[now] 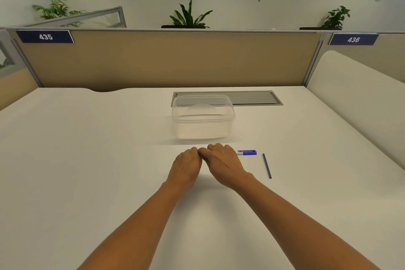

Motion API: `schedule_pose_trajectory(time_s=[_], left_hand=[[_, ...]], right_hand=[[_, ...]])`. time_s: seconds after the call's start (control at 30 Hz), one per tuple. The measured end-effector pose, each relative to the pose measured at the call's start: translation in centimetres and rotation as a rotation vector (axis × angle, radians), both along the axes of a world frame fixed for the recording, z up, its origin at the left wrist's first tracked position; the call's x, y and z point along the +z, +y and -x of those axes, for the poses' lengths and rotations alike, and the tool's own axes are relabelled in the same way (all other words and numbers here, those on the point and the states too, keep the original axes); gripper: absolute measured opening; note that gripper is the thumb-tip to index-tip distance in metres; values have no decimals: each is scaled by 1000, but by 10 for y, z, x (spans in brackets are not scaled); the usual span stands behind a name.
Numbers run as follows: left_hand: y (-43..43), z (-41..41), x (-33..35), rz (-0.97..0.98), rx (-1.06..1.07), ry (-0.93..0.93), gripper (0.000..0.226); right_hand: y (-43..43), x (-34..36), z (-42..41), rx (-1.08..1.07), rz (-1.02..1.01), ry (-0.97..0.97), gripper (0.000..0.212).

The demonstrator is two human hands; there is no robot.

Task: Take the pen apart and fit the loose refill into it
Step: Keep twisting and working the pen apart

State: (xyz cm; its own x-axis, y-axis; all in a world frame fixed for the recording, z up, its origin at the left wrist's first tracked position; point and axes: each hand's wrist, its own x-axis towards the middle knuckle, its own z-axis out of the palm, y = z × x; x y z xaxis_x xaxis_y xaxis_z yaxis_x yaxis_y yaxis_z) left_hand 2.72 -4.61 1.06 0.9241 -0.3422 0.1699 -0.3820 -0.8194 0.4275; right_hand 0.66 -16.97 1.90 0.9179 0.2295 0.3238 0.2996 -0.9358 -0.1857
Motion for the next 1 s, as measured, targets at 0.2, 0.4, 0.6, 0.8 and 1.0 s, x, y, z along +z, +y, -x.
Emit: schedule_pose_trajectory(time_s=[0.2, 0.4, 0.6, 0.8, 1.0], left_hand=[[-1, -3, -3, -69, 0, -59, 18], [-3, -2, -5, -138, 28, -81, 20], [-2, -1, -6, -135, 31, -82, 18], [-1, 1, -3, -64, 36, -28, 17], [3, -3, 0, 249, -14, 141, 18]], right_hand=[[1, 1, 0, -22, -4, 18, 27], [1, 1, -1, -21, 1, 34, 27], [2, 1, 0, -13, 3, 32, 27], [1, 2, -1, -20, 11, 16, 29], [-4, 8, -4, -64, -66, 22, 29]])
